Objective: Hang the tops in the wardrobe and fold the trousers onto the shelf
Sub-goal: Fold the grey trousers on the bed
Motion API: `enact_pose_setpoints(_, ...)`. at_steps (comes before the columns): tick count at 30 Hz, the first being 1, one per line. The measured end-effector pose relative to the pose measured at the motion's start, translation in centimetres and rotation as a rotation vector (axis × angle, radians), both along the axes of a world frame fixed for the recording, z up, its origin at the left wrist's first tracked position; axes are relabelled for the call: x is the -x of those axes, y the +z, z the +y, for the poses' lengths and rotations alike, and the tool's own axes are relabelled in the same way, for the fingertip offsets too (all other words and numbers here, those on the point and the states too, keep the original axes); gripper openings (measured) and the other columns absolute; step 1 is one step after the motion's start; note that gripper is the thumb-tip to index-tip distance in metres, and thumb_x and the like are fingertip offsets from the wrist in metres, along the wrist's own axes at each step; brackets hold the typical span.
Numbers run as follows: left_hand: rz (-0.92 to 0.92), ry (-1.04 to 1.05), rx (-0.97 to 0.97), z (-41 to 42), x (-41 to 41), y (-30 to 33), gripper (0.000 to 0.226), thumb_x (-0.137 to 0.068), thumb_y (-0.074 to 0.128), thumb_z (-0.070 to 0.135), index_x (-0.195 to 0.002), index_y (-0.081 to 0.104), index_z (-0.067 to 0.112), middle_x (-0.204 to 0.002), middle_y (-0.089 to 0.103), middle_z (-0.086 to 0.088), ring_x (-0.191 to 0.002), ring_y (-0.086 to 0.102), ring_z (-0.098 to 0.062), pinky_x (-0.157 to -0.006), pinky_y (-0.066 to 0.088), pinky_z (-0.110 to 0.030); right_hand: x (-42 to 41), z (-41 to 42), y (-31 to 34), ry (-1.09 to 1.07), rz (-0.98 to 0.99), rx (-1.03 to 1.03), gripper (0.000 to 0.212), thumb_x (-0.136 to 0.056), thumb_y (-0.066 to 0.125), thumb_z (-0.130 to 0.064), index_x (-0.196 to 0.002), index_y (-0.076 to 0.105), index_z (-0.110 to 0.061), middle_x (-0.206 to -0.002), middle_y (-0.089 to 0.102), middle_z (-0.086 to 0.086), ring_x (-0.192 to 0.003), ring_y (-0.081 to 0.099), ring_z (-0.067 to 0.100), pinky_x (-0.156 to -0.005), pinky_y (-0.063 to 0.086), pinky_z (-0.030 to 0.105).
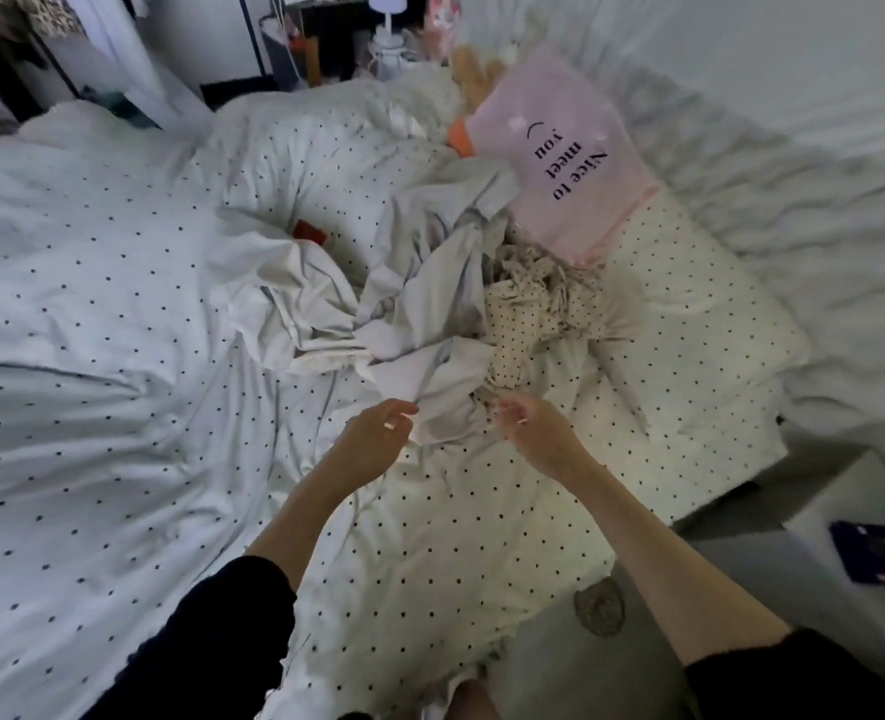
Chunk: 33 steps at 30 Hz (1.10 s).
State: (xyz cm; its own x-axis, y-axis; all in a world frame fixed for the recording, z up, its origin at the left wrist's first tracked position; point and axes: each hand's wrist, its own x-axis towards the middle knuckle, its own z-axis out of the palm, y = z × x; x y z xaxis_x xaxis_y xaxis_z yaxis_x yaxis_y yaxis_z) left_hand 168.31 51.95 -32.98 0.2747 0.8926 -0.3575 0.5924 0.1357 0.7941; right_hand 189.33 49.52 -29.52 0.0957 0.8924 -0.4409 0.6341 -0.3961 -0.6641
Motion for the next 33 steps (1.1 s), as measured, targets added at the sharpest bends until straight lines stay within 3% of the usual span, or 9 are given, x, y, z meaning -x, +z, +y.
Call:
enact_pose_setpoints(5,0.044,0.038,0.011,3.1,-1.6,-3.2,0.026,-0.096,0.047,0.011,-0.12,0.058,0.011,-0.115,0.062,-0.005,-0.095,0.059,-0.014,-0.081,0.041,-0.019,-1.4,8.2,-5.9,0.091,-0.233,-0.093,0.024,-0.093,0.05,-0.015,-0.117,0.054,-0.016,-0.114,0.055,0.008,-0.1,0.055,0.019,-0.084,0.045,0.028)
enact_pose_setpoints(11,0.119,0.111,0.069,7.2,-3.2,-6.7,0.028,-0.095,0.048,0.011,-0.121,0.057,0.013,-0.113,0.063,-0.003,-0.094,0.058,-0.015,-0.085,0.04,-0.02,-2.6,16.3,-10.9,0.336,-0.574,-0.112,0.077,-0.088,0.06,-0.039,-0.147,0.018,-0.013,-0.15,0.025,0.01,-0.136,0.027,0.03,-0.102,0.037,0.048)
enact_pose_setpoints(13,0.134,0.155,0.064,7.8,-3.5,-8.2,0.03,-0.093,0.051,0.011,-0.122,0.056,0.014,-0.113,0.063,-0.004,-0.099,0.058,-0.016,-0.09,0.041,-0.023,-2.7,18.2,-12.6,0.399,-0.576,-0.024,0.07,-0.09,0.057,-0.041,-0.145,0.025,-0.011,-0.148,0.029,0.011,-0.136,0.028,0.031,-0.101,0.036,0.048)
enact_pose_setpoints(16,0.173,0.205,0.064,8.2,-3.8,-10.1,0.038,-0.092,0.054,0.011,-0.129,0.051,0.016,-0.121,0.056,-0.005,-0.104,0.054,-0.015,-0.088,0.034,-0.016,-2.4,19.1,-14.3,0.392,-0.44,0.018,0.025,-0.096,0.048,-0.026,-0.106,0.057,-0.004,-0.108,0.059,0.013,-0.104,0.054,0.03,-0.08,0.043,0.035)
enact_pose_setpoints(19,0.215,0.233,0.069,8.9,-4.1,-11.7,0.054,-0.09,0.057,0.01,-0.14,0.038,0.018,-0.138,0.041,-0.006,-0.12,0.045,-0.018,-0.098,0.032,-0.021,-2.9,17.6,-15.2,0.516,-0.281,0.06,0.032,-0.095,0.049,-0.018,-0.064,0.042,-0.013,-0.063,0.043,0.001,-0.058,0.042,0.016,-0.053,0.03,0.024)
enact_pose_setpoints(23,0.469,0.002,0.045,11.6,-4.6,-13.2,0.083,-0.087,0.062,0.018,-0.15,0.009,0.028,-0.158,-0.004,-0.003,-0.144,0.005,-0.031,-0.111,0.026,-0.047,-6.3,14.6,-17.1,0.758,-0.242,0.229,0.031,-0.092,0.052,-0.017,-0.063,0.045,-0.011,-0.061,0.044,0.001,-0.053,0.036,0.011,-0.047,0.024,0.019)
enact_pose_setpoints(25,0.646,-0.211,0.022,12.4,-5.1,-14.0,0.078,-0.087,0.062,0.026,-0.149,0.014,0.032,-0.158,-0.012,0.001,-0.145,-0.008,-0.03,-0.113,0.019,-0.049,-8.0,13.8,-17.7,0.74,-0.196,0.293,0.018,-0.09,0.053,-0.016,-0.077,0.058,-0.005,-0.068,0.054,0.006,-0.056,0.04,0.012,-0.049,0.026,0.02)
enact_pose_setpoints(30,0.695,-0.356,0.108,10.4,-7.6,-16.4,0.03,-0.091,0.055,0.028,-0.121,0.058,0.024,-0.154,0.022,-0.006,-0.143,0.016,-0.02,-0.111,0.02,-0.039,-9.2,14.7,-16.9,0.708,-0.127,0.347,0.011,-0.09,0.051,-0.01,-0.085,0.055,-0.02,-0.069,0.048,-0.009,-0.055,0.039,0.002,-0.051,0.031,0.016)
enact_pose_setpoints(33,0.604,-0.283,0.099,8.9,-7.7,-15.9,0.022,-0.091,0.056,0.022,-0.111,0.061,0.015,-0.129,0.054,-0.003,-0.119,0.049,-0.021,-0.097,0.035,-0.029,-8.2,16.5,-15.9,0.621,0.006,0.421,0.033,-0.09,0.054,-0.015,-0.124,0.05,-0.015,-0.108,0.053,-0.005,-0.078,0.051,0.003,-0.065,0.042,0.012)
